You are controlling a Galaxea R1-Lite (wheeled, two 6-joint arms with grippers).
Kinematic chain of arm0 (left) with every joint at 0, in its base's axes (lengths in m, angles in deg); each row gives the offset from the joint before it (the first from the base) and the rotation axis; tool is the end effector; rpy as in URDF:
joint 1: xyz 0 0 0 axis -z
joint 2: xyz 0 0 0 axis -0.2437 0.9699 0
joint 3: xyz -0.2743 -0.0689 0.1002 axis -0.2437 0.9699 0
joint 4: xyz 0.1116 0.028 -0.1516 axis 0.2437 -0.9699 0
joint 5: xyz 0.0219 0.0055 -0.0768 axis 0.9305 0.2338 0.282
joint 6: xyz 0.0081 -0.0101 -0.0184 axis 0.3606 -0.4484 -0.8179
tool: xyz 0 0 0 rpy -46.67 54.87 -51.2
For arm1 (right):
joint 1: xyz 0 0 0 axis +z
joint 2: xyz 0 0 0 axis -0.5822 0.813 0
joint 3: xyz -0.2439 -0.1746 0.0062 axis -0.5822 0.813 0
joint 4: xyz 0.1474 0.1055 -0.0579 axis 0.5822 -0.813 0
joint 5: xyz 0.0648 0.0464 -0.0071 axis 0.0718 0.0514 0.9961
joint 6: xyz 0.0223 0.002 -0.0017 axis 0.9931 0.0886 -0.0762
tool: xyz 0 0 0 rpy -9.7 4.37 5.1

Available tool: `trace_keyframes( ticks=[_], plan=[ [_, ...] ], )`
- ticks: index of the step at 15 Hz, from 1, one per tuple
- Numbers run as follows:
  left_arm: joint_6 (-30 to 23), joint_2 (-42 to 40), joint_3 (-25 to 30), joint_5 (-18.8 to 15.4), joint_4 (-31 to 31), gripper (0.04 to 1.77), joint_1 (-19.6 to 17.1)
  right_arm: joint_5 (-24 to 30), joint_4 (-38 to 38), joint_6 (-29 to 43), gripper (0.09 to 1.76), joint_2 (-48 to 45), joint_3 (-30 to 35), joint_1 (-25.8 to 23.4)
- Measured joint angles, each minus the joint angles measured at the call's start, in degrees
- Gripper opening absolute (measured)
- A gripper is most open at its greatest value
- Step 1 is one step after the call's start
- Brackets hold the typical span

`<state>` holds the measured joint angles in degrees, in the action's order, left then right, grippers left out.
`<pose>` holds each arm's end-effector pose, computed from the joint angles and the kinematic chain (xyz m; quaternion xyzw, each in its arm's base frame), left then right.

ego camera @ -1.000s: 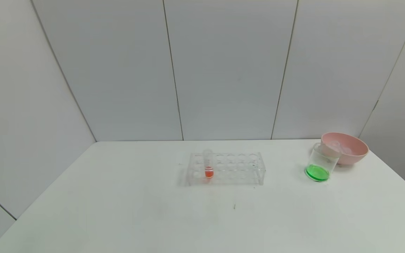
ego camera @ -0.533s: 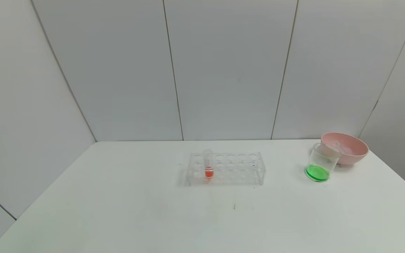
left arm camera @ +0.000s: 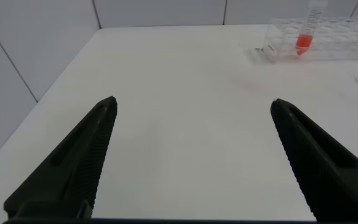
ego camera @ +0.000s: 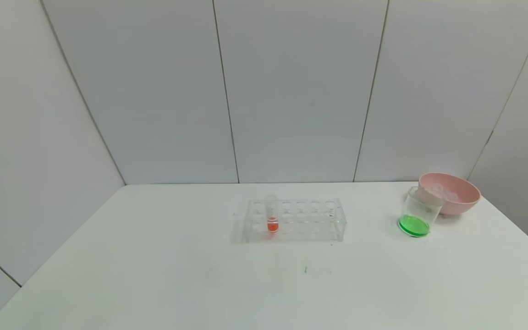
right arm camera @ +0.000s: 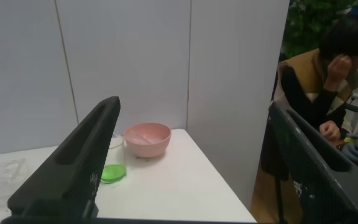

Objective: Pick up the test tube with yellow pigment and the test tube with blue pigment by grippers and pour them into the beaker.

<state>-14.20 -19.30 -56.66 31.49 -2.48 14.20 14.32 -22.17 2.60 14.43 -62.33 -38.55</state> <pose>-0.0225 0.0000 0.0757 -0.0019 0.0012 -0.0011 1.0000 -0.0297 -0.0047 0.2123 -0.0178 -0.1716 -0.1696 0.9703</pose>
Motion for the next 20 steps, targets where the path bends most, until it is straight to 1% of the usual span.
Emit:
trace_keyframes(
  ticks=[1,3,5,7,9,13,16,19,20],
  plan=[
    [0.0,0.0,0.0,0.0,0.0,1.76,0.0,0.3,-1.2,0.0,1.71,-0.8,-0.1,0.8],
    [0.0,0.0,0.0,0.0,0.0,1.76,0.0,0.8,-6.3,0.1,1.71,-3.0,-1.6,2.6],
    [0.0,0.0,0.0,0.0,0.0,1.76,0.0,1.5,-9.6,0.3,1.71,-5.1,-3.7,2.6],
    [0.0,0.0,0.0,0.0,0.0,1.76,0.0,5.6,-11.2,0.2,1.71,-7.9,-3.9,2.9],
    [0.0,0.0,0.0,0.0,0.0,1.76,0.0,8.1,-13.6,0.3,1.71,-11.5,-3.0,2.9],
    [0.0,0.0,0.0,0.0,0.0,1.76,0.0,8.0,-13.8,3.0,1.71,-15.0,-0.8,2.8],
    [0.0,0.0,0.0,0.0,0.0,1.76,0.0,8.0,-13.2,2.4,1.71,-15.5,4.5,2.8],
    [0.0,0.0,0.0,0.0,0.0,1.76,0.0,7.9,-11.5,2.1,1.71,-15.6,14.0,2.8],
    [0.0,0.0,0.0,0.0,0.0,1.76,0.0,8.9,-11.4,2.1,1.71,-15.6,17.1,2.8]
  ],
)
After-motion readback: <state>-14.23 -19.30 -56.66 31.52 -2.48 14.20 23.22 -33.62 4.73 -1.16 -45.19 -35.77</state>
